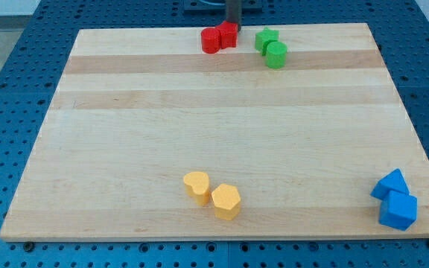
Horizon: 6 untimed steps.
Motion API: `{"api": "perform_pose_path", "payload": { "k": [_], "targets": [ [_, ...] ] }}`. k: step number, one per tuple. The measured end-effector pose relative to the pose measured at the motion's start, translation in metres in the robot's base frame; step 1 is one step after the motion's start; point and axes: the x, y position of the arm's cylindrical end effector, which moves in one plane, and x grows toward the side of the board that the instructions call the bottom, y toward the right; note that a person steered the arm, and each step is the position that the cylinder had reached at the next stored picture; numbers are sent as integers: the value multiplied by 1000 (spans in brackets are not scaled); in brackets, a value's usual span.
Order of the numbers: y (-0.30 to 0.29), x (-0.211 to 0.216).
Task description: Move the red blocks slightly to their right
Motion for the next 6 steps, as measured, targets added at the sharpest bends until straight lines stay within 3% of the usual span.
{"api": "perform_pose_path", "payload": {
  "k": [3, 4, 6],
  "targets": [
    [-6, -3],
    [-51, -4],
    [-77, -5]
  ]
}}
